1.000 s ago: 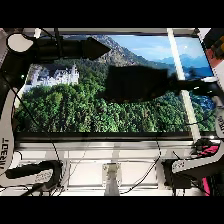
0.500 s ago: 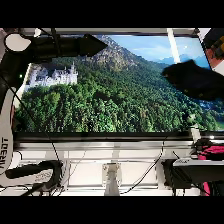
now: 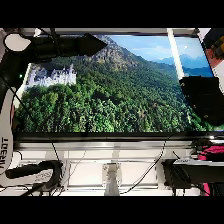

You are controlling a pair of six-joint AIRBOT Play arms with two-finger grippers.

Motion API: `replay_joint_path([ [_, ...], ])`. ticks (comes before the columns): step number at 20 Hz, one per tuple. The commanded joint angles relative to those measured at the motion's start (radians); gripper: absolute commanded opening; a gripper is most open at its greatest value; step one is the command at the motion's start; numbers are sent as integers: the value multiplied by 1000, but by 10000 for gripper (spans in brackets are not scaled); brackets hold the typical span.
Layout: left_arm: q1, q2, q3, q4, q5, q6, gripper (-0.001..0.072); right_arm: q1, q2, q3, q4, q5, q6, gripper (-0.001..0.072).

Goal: Fold the clothes and pants, and hang the long-sleeved shirts on hangers.

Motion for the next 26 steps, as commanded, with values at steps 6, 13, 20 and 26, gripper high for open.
replay_joint_path([
  [6,121,35,0,0,-32,1,109,3,1,519,389,100,41,45],
  [13,435,303,0,1,-209,-67,12,339,96,649,1133,-36,-117,26],
  [20,554,486,0,0,-274,-106,13,703,104,636,1139,-98,-135,29],
  [26,554,523,0,0,-274,-106,13,832,104,636,1138,-97,-135,29],
])
